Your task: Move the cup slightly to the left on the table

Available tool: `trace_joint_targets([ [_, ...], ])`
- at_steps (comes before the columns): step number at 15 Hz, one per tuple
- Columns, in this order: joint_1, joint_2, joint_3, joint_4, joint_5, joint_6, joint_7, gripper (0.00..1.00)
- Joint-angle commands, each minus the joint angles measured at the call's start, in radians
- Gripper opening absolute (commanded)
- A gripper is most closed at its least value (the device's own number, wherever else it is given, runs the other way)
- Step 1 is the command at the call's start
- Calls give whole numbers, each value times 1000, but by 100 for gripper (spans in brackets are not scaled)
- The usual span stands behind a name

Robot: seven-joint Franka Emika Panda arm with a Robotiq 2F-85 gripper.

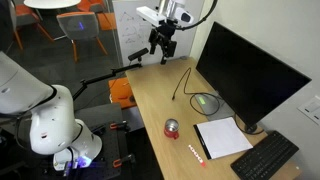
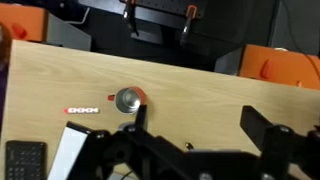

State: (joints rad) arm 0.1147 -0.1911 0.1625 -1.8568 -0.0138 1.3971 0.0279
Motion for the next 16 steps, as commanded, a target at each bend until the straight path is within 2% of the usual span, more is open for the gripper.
trace_joint_targets([
  [1,7,1,-6,2,-1,-2,2,100],
  [8,-24,-43,-57,-112,67,133,66,100],
  [12,-58,-63,-103,-233,159,243,96,100],
  [16,-90,-84,-130,-383,174,400,91,100],
])
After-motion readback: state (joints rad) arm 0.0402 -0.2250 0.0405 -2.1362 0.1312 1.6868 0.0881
